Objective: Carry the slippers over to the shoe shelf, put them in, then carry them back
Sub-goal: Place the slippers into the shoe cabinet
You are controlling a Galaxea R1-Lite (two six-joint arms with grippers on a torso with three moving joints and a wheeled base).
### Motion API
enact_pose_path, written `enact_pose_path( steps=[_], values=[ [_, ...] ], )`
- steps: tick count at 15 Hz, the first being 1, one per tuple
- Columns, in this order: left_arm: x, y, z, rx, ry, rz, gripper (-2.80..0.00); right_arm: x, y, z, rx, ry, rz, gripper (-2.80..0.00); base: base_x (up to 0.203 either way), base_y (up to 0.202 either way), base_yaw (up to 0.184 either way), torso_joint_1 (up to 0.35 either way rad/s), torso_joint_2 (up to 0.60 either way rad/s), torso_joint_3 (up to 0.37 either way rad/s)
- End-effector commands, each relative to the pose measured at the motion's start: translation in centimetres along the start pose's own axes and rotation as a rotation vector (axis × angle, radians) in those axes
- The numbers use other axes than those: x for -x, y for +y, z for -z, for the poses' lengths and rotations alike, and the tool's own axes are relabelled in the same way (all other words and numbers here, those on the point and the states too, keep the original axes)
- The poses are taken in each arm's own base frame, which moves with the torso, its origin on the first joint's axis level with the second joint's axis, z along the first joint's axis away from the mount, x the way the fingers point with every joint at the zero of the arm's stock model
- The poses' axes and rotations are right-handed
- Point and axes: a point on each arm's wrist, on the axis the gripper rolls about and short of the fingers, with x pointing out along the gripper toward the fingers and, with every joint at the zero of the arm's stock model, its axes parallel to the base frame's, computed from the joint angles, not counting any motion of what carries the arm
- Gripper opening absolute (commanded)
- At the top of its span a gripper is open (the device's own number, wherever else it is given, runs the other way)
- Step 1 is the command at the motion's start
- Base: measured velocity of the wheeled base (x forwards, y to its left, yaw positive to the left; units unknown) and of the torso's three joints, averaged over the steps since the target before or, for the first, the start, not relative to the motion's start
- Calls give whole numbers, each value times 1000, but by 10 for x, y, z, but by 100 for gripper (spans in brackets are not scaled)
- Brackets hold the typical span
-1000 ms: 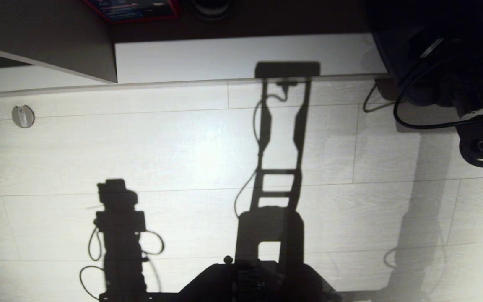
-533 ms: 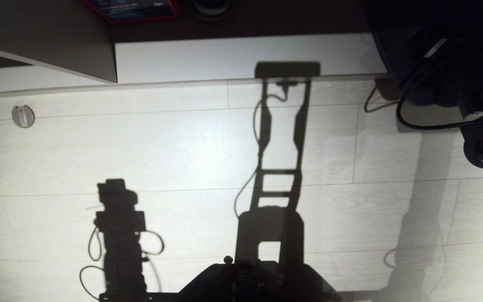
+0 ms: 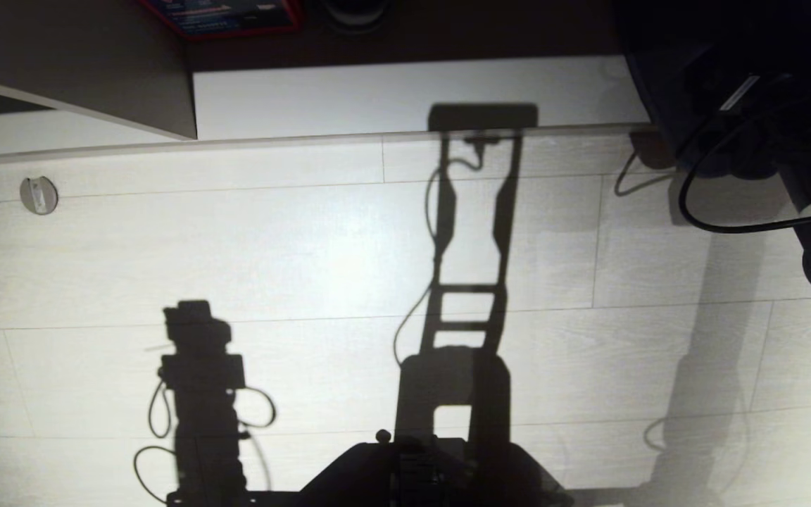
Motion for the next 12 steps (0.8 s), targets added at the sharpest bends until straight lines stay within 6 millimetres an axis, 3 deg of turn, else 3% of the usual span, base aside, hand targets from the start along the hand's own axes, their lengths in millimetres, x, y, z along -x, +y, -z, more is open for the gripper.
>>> enact_pose_path(
  steps=[1, 12],
  values=[
    [0, 0, 0, 1, 0, -1, -280, 4, -1, -8, 4, -5, -1, 0, 0, 0, 0, 0, 0, 0],
    [0, 0, 0, 1, 0, -2, -280, 22, -2, -27, 10, -3, -7, 0, 0, 0, 0, 0, 0, 0]
  ],
)
